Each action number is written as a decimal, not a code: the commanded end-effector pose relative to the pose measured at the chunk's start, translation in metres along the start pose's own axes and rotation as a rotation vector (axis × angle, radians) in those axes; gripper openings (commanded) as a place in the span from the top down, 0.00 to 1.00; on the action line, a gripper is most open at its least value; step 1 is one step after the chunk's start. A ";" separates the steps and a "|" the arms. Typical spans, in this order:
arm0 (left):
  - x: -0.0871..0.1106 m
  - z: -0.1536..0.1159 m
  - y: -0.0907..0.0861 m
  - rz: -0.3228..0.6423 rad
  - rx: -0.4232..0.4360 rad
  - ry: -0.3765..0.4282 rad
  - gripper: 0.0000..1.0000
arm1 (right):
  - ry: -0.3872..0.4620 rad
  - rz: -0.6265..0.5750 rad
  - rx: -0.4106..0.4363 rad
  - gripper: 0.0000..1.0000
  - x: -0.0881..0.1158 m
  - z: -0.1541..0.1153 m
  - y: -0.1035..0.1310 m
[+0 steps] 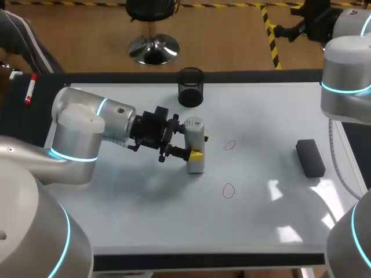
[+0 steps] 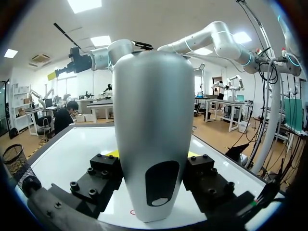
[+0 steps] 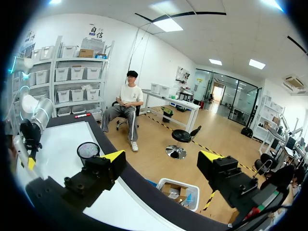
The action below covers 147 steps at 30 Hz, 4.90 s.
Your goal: Pick up the inspection probe, press it on each red-marked spot on the whiteboard one by one, put down the probe, pick up the eraser, and wipe off all the red marks.
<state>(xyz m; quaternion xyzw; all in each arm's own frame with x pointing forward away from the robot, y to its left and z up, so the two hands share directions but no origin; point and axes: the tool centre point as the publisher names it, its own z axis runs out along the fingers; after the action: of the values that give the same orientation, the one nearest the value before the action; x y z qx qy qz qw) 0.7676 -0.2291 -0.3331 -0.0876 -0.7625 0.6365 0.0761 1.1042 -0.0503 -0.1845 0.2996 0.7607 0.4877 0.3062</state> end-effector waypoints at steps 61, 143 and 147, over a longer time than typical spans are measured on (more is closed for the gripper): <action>0.001 0.002 0.009 0.001 0.005 0.000 1.00 | 0.032 -0.097 0.708 0.00 -0.013 -0.107 0.020; 0.001 0.002 0.009 0.001 0.005 0.000 1.00 | -0.145 0.542 1.099 0.00 0.055 -0.235 -0.069; 0.001 0.002 0.009 0.001 0.005 0.000 1.00 | -0.197 0.571 1.084 0.00 0.065 -0.248 -0.077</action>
<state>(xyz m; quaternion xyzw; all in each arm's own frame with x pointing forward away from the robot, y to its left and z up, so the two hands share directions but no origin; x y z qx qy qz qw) 0.7677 -0.2289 -0.3332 -0.0875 -0.7624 0.6366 0.0763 0.8846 -0.1667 -0.1833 0.6469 0.7610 0.0468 0.0161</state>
